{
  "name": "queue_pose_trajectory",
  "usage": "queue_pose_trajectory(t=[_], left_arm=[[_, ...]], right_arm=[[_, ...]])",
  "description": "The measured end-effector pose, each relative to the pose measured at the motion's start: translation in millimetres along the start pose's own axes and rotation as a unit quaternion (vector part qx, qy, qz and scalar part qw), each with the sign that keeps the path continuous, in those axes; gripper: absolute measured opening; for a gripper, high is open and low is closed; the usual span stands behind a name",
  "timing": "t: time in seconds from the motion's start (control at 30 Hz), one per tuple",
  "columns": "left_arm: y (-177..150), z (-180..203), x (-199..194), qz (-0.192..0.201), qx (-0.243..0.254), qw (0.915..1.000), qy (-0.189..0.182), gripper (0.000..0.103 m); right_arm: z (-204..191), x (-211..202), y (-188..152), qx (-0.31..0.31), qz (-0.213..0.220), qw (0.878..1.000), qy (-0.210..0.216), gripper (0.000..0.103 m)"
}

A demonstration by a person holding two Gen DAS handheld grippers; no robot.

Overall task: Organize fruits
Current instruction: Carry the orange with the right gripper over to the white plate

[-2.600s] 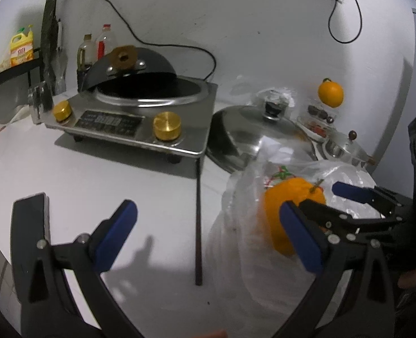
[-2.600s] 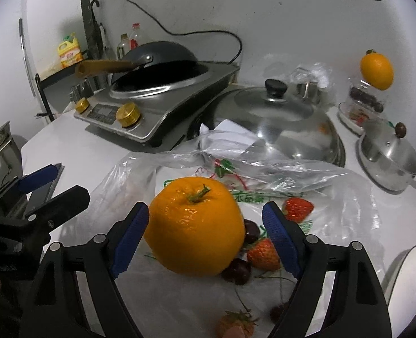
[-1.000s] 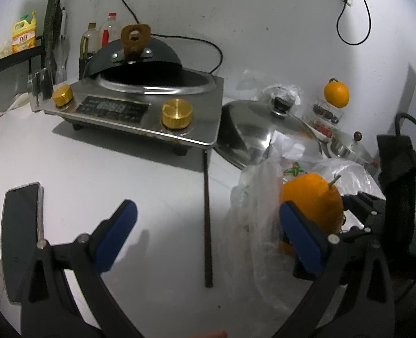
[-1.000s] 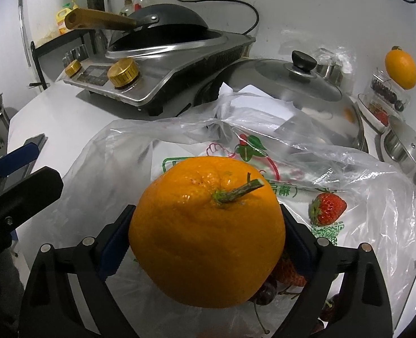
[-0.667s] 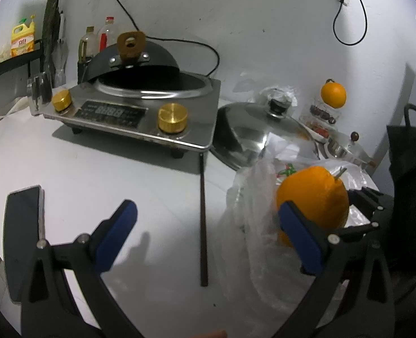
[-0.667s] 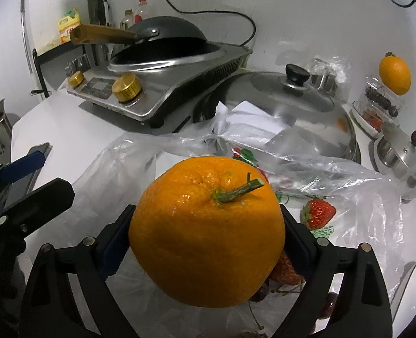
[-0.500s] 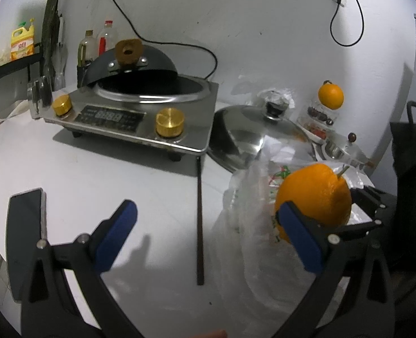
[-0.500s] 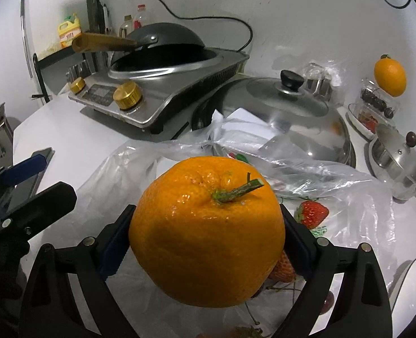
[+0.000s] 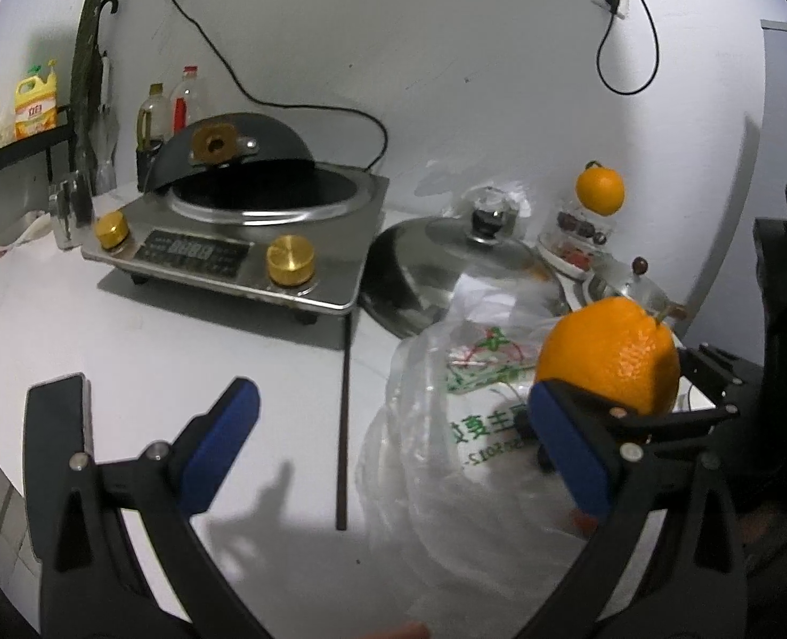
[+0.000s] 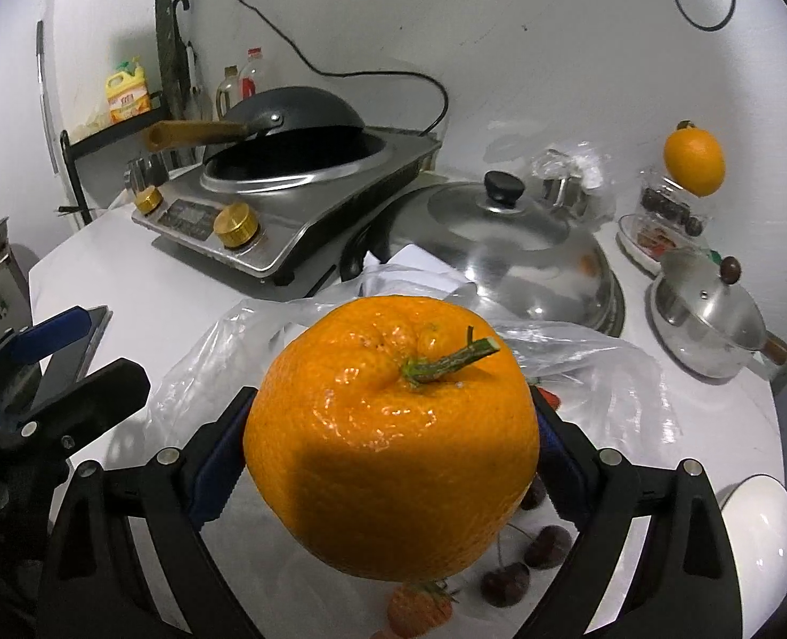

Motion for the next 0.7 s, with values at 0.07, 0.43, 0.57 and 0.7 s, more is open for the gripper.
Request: queue_pose_trajectory(t=[0.07, 0.43, 0.57, 0.7], left_arm=[[1.0, 4.1, -3.2, 0.001, 0.001, 1.0000, -0.002, 0.102], [3.1, 38.4, -25.5, 0.010, 0.018, 0.9997, -0.013, 0.102], [3.2, 54.9, -32.3, 0.012, 0.025, 0.9994, -0.018, 0.102], [2.3, 72.3, -38.1, 0.014, 0.034, 0.9990, -0.024, 0.102]], right_arm=[[3.1, -6.8, 0.2, 0.003, 0.004, 1.000, -0.002, 0.095], [26.0, -45.9, -4.5, 0.020, 0.027, 0.999, -0.015, 0.095], [39.2, -60.8, -10.3, 0.030, 0.034, 0.999, -0.023, 0.095], [53.6, -73.5, -18.1, 0.039, 0.038, 0.998, -0.032, 0.095]])
Point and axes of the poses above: each gripper's, at about its wrist camera, not at the fingertips, and x roughly the way its jaws point, z to its right, y to its top, the point moved 10 cm from there along x, roughly the way its jaws point, and after that the axes turned 6 degrees about -x, right-handed, at the moved point
